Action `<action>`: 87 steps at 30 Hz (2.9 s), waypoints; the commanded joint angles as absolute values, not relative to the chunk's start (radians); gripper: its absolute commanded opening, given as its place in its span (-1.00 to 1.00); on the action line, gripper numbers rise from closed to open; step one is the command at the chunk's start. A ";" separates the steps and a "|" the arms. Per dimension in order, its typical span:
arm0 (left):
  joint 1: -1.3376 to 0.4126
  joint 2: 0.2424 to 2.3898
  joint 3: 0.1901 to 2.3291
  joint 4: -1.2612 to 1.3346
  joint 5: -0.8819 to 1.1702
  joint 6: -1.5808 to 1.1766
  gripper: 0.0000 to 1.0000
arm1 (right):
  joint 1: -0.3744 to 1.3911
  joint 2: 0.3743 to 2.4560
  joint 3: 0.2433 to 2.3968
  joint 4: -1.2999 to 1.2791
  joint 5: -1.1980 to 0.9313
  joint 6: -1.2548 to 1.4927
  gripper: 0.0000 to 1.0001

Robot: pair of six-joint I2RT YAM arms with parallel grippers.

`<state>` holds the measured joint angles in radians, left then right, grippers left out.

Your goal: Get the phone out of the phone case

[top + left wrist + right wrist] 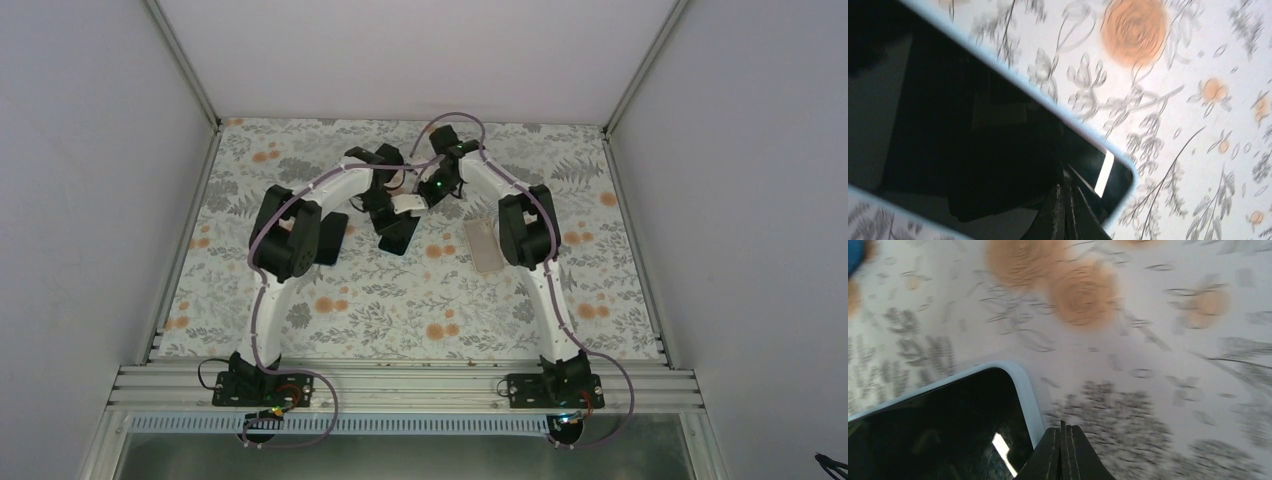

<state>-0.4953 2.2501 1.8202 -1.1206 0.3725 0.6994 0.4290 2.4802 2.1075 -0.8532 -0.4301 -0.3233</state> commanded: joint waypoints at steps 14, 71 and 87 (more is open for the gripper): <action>-0.510 2.001 1.817 -0.988 0.325 0.674 -0.95 | 0.414 2.447 2.087 -0.900 -0.572 -0.270 -0.93; -0.514 1.781 1.196 -0.670 0.078 0.654 -0.95 | 0.500 2.438 2.011 -1.006 -0.535 -0.336 -0.93; -0.514 1.885 1.181 -0.612 0.094 0.665 -0.95 | 0.480 2.294 1.808 -0.906 -0.416 -0.328 -0.93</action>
